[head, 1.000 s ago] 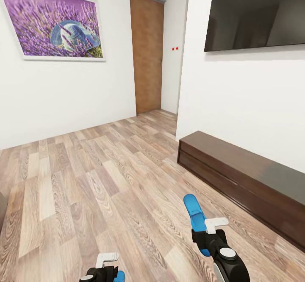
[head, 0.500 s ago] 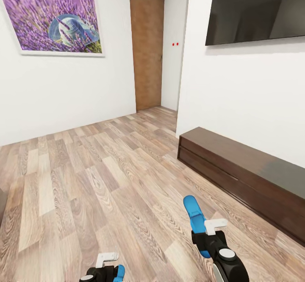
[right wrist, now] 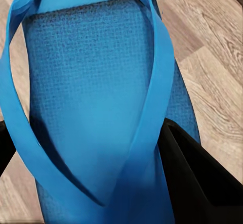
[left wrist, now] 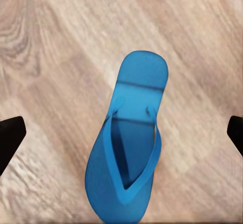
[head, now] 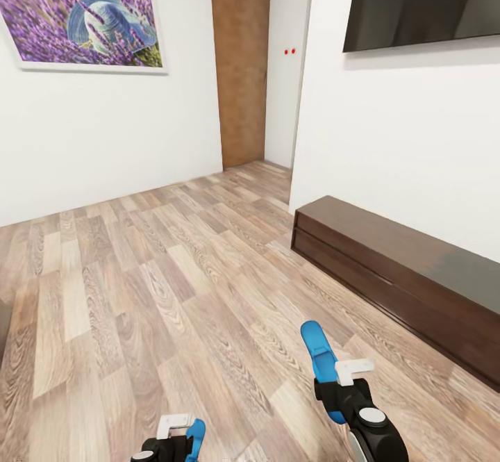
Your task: In the bedroom, move the book from the bed onto either nightstand, and place the two sandals side by side next to the bed.
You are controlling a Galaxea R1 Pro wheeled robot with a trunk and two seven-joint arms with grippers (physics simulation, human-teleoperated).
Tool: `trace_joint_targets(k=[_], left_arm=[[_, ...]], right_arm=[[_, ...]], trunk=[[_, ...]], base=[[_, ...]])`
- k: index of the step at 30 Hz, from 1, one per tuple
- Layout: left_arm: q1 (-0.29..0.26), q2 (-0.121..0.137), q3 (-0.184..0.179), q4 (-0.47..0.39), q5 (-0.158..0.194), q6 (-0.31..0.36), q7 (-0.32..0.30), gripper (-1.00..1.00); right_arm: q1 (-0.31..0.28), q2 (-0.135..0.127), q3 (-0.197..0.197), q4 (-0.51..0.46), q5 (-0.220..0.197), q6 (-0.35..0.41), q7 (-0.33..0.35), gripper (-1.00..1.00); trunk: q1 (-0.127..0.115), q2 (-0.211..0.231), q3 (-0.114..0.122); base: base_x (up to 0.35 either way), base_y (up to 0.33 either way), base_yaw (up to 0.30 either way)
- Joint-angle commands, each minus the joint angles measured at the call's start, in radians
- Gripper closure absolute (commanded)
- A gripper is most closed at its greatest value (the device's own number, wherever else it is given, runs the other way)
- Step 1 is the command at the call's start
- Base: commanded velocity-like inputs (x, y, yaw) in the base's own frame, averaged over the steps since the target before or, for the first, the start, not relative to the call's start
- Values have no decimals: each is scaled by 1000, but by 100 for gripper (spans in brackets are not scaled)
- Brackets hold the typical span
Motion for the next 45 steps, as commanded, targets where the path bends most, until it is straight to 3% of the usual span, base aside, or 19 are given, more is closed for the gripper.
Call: trace_joint_targets(k=[1, 13, 33, 45], left_arm=[[0, 0, -9, -1, 8, 0, 9, -100], [-1, -5, -10, -2, 2, 0, 98, -100], [-2, -8, -15, -2, -5, -2, 113, -100], [-2, -13, -98, -3, -5, -3, 108, -100]], right_arm=[[-1, -1, 3, -1, -2, 6, -8, 100], [-1, -3, -1, -15, -1, 6, -7, 100], [-1, 0, 4, -63, -2, 20, -3, 100], [-1, 0, 4, -59, -2, 19, -2, 100]], trunk=[[0, -1, -5], [1, -1, -13], [3, -2, -28], [3, -2, -28]], base=[[0, 0, 0], [0, 0, 0], [0, 0, 0], [0, 0, 0]])
